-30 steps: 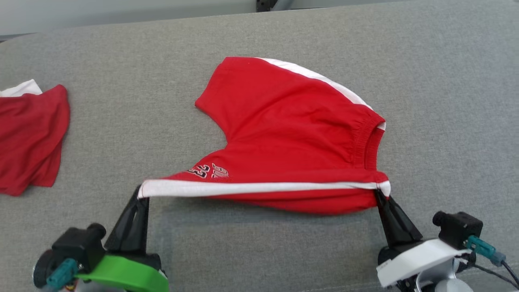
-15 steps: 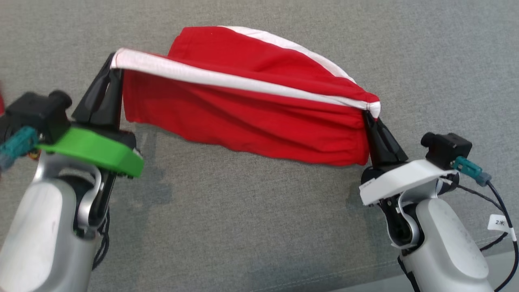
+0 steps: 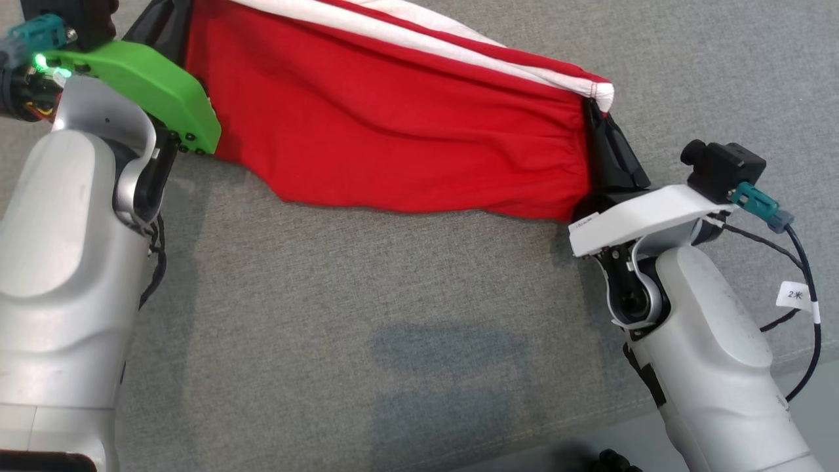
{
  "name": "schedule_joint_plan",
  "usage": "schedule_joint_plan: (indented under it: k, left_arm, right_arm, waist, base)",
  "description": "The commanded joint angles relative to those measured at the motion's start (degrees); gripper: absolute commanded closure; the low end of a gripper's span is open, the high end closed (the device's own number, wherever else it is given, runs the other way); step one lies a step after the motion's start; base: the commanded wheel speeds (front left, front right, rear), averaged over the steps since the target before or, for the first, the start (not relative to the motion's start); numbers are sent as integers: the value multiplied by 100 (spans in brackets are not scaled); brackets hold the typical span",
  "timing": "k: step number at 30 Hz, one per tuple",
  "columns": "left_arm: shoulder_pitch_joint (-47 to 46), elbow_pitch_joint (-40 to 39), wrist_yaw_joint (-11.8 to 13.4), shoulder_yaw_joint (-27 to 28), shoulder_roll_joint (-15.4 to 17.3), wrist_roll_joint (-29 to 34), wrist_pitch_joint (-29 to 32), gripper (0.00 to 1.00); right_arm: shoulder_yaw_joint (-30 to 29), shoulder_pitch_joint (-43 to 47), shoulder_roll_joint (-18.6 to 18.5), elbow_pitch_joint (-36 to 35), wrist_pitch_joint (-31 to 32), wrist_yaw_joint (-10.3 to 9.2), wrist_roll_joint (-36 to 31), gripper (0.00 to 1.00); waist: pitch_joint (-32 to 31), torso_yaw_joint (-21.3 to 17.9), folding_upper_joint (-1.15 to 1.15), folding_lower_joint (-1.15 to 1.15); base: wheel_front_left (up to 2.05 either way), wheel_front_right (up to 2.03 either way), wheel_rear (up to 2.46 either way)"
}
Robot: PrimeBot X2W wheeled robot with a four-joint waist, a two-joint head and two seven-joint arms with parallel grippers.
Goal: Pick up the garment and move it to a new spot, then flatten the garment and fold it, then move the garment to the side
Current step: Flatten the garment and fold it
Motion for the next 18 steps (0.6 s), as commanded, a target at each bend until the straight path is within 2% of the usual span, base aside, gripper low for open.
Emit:
schedule_joint_plan:
  k: [1,5,6,7,8,9,10,16,18]
  left_arm:
    - [-265,359,-32,-32,-1,-58,11,100]
    - [-590,1084,-81,-160,-80,-136,19,100]
    - [-650,1221,-86,-188,-96,-172,-9,100]
    - [-708,1343,-97,-214,-104,-200,-41,91]
    - [-750,1460,-107,-257,-113,-213,-75,62]
    - [-776,1548,-114,-297,-125,-239,-108,22]
    - [-798,1629,-121,-332,-132,-247,-156,0]
    - [-645,1755,-126,-417,-120,-288,-696,0]
    - [-474,1691,-127,-400,-150,-341,-994,0]
  right_arm:
    - [62,-144,-18,92,-56,-10,120,100]
    - [227,-305,-18,258,-91,-10,246,100]
    - [257,-331,-18,296,-86,-10,277,96]
    - [304,-356,-15,324,-91,-10,307,66]
    - [347,-378,-13,345,-92,-10,335,22]
    - [393,-390,-11,365,-93,-10,336,0]
    - [406,-395,-10,369,-95,-9,315,0]
    - [271,-173,-15,103,-98,-7,-90,0]
    - [54,-38,-20,-99,-99,-7,-492,0]
  waist:
    - [115,-127,0,0]
    - [141,-193,0,0]
    - [146,-204,0,0]
    - [149,-210,0,0]
    - [147,-215,0,0]
    - [144,-217,0,0]
    - [139,-216,0,0]
    - [38,-149,0,0]
    - [-17,-92,0,0]
  base:
    - [0,0,0]
    - [0,0,0]
    - [0,0,0]
    - [0,0,0]
    - [0,0,0]
    - [0,0,0]
    - [0,0,0]
    - [0,0,0]
    - [0,0,0]
